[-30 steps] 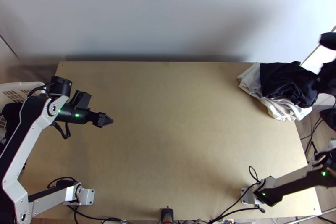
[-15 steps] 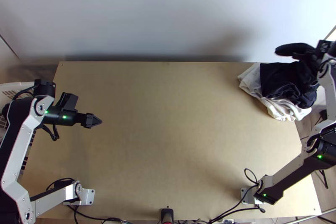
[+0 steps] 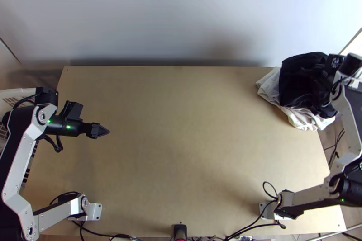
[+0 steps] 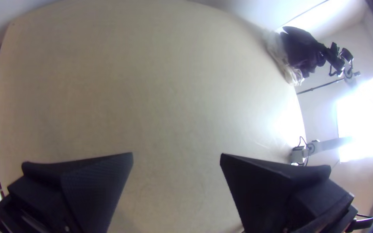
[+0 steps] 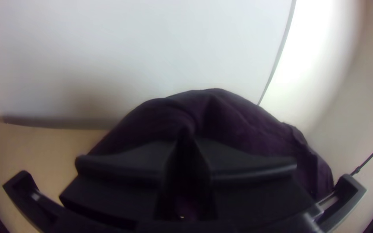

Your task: Fold the t-shirt

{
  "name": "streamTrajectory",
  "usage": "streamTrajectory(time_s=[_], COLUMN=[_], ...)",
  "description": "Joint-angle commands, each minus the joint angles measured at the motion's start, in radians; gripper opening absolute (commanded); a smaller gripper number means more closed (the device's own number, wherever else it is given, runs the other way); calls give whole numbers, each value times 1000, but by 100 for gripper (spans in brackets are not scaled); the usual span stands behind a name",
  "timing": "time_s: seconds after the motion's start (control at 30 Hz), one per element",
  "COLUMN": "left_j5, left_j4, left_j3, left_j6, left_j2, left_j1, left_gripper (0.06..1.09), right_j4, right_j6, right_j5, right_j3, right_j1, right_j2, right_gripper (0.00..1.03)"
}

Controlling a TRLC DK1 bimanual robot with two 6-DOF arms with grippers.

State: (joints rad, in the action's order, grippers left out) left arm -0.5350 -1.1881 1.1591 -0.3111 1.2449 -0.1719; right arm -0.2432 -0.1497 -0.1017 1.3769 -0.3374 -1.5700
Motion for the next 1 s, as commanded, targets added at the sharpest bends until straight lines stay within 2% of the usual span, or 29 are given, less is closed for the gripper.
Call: streamTrajectory(time_s=[0.0,0.17,0.2,0.27,0.33,0.37,0.4,0.53,0.77,0.97], left_j5=[-11,-11,-11,-11,-13,-13,-13,-16,-17,-17], left_j4=[4,4,4,4,4,4,4,4,4,4], left_j3=[-4,-9,-10,-12,-12,-12,-12,-15,-21,-16], left_j6=[4,3,0,-2,-3,-5,-5,-5,-3,7], left_j2=[1,-5,-5,-7,-7,-5,-5,-5,-5,-7], left_j1=[8,6,5,2,-1,0,0,-3,-3,9], left_gripper=[104,104,104,104,104,104,104,104,104,104], right_j4=[41,111,117,120,117,104,81,47,-25,-16], right_j6=[-22,-33,-33,-27,-22,-24,-22,-16,50,45], right_j5=[23,33,31,31,30,30,30,26,-1,-4], right_j3=[-207,-352,-366,-374,-363,-351,-334,-282,-107,21], right_j1=[6,-26,-32,-46,-54,-54,-54,-54,-31,3], right_j2=[74,73,71,73,73,74,77,137,202,84], right_gripper=[3,3,7,37,78,92,99,99,99,99])
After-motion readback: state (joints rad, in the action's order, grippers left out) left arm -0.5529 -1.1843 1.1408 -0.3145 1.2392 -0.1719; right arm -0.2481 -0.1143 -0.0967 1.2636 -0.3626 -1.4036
